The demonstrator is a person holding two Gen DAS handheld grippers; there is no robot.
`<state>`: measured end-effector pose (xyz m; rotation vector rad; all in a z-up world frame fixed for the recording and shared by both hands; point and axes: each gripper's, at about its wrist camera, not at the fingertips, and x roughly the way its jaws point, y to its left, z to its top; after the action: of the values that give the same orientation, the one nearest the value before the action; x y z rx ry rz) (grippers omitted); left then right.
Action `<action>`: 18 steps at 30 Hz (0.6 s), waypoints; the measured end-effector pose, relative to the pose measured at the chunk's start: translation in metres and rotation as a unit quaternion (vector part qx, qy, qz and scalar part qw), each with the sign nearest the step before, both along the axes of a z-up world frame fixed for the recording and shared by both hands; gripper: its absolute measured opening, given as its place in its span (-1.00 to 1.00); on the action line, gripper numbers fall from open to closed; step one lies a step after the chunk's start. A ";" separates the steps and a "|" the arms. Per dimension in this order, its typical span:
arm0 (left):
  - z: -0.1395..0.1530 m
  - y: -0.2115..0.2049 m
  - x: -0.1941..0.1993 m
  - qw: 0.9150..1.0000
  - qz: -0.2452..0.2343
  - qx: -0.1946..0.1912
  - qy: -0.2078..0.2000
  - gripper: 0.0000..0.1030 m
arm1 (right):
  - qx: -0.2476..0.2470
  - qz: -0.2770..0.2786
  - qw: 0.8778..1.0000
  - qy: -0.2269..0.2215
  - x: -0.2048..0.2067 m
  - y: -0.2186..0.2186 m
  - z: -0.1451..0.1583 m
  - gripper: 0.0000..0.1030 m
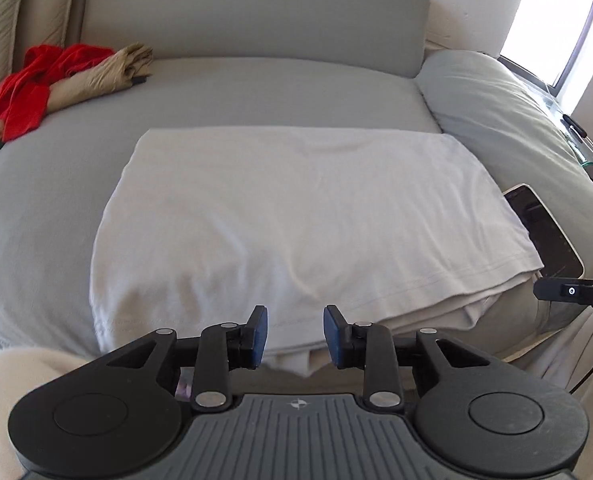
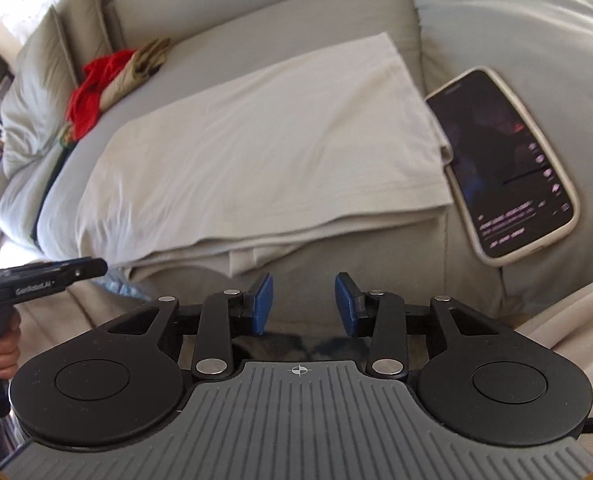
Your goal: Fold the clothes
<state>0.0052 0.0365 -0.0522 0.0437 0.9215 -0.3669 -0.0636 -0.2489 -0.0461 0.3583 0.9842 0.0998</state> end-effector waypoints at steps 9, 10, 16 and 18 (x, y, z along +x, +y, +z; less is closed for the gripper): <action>-0.023 -0.051 0.037 0.998 0.020 0.004 -0.055 -0.44 | -0.029 -0.064 0.988 -0.140 0.063 0.018 0.000 -0.29; -0.029 -0.050 0.042 0.999 0.029 0.010 -0.045 -0.44 | -0.033 -0.064 0.989 -0.132 0.076 0.019 -0.006 -0.32; -0.037 -0.032 0.047 0.999 0.034 -0.004 -0.032 -0.43 | -0.060 -0.065 0.993 -0.080 0.104 0.007 -0.037 -0.83; -0.039 -0.028 0.048 0.999 0.034 -0.016 -0.030 -0.43 | -0.071 -0.099 0.990 -0.068 0.097 -0.005 -0.038 -1.00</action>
<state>0.0536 0.0081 -0.0916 -0.0063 0.8552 -0.3152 0.0337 -0.2544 -0.0843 0.3133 0.8109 -0.1241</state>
